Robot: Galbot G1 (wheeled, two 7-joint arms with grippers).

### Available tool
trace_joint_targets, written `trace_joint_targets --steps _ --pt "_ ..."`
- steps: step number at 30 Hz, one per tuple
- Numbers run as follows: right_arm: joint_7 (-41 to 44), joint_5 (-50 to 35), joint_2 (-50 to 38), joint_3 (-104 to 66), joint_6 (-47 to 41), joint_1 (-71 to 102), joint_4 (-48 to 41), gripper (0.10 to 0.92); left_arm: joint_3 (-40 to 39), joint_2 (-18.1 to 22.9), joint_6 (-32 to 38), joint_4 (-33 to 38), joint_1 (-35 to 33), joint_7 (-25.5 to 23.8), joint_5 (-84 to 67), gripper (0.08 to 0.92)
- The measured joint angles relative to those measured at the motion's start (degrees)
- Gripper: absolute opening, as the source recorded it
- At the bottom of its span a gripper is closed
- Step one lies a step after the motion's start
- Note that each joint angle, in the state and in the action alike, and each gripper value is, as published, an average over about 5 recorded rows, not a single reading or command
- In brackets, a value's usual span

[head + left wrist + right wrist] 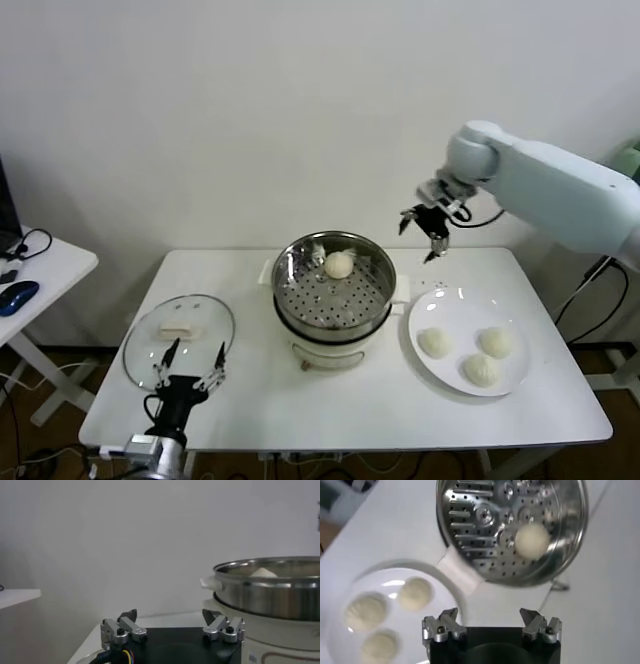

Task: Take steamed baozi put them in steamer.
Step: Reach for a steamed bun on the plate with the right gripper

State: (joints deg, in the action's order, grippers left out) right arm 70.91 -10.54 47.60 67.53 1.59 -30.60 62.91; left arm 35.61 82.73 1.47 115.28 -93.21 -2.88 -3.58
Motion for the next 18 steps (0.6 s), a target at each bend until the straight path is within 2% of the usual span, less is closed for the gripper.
trace_joint_targets --steps 9,18 --pt "-1.8 0.8 -4.7 -3.0 -3.4 8.5 -0.4 0.823 0.7 -0.1 -0.2 0.6 -0.9 0.5 -0.8 0.823" --pt "-2.9 3.3 -3.7 -8.0 -4.2 18.6 -3.2 0.823 1.5 -0.1 -0.4 1.4 -2.1 1.5 -1.2 0.823"
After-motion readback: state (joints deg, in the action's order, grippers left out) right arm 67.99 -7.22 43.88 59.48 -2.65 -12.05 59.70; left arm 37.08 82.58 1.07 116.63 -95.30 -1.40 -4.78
